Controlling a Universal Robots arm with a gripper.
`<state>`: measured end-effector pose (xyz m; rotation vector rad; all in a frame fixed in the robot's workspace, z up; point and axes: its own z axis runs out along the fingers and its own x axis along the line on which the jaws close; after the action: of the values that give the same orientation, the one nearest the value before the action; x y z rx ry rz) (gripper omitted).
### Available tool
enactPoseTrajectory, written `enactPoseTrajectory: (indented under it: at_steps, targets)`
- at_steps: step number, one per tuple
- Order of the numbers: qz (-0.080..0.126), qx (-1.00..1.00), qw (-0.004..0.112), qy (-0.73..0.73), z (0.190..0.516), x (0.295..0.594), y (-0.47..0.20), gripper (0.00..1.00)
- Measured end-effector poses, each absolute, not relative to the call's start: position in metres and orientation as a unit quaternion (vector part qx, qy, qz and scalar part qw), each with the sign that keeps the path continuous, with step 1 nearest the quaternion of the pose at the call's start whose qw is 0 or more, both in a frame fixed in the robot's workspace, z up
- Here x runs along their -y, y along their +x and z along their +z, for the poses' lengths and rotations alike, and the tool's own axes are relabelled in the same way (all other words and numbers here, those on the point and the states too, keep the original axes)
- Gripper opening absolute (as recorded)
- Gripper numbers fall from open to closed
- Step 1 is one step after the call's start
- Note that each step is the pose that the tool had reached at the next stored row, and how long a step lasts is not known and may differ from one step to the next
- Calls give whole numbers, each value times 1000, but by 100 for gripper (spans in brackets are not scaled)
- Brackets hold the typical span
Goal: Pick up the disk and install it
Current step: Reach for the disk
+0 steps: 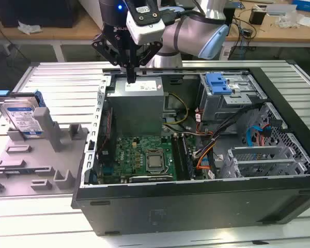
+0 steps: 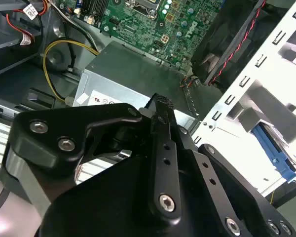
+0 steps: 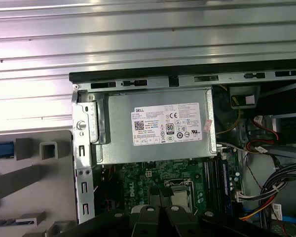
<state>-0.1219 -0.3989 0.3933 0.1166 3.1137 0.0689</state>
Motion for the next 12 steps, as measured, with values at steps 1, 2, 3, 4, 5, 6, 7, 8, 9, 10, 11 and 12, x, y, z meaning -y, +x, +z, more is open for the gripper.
enactPoseTrajectory:
  at_steps: [1,2,3,4,5,6,7,8,9,10,11,12]
  targets:
    - [22,-999,12,37,393,399,-122,11]
    - [22,-999,12,37,393,399,-122,11]
    - [22,-999,12,37,393,399,-122,11]
    - [22,-999,12,37,393,399,-122,11]
    - [22,-999,12,37,393,399,-122,11]
    - [22,-999,12,37,393,399,-122,11]
    - [22,-999,12,37,393,399,-122,11]
    - [22,-999,12,37,393,399,-122,11]
    - [22,-999,12,37,393,399,-122,11]
    - [22,-999,12,37,393,399,-122,11]
    - [22,-999,12,37,393,399,-122,11]
    - [22,-999,12,37,393,399,-122,11]
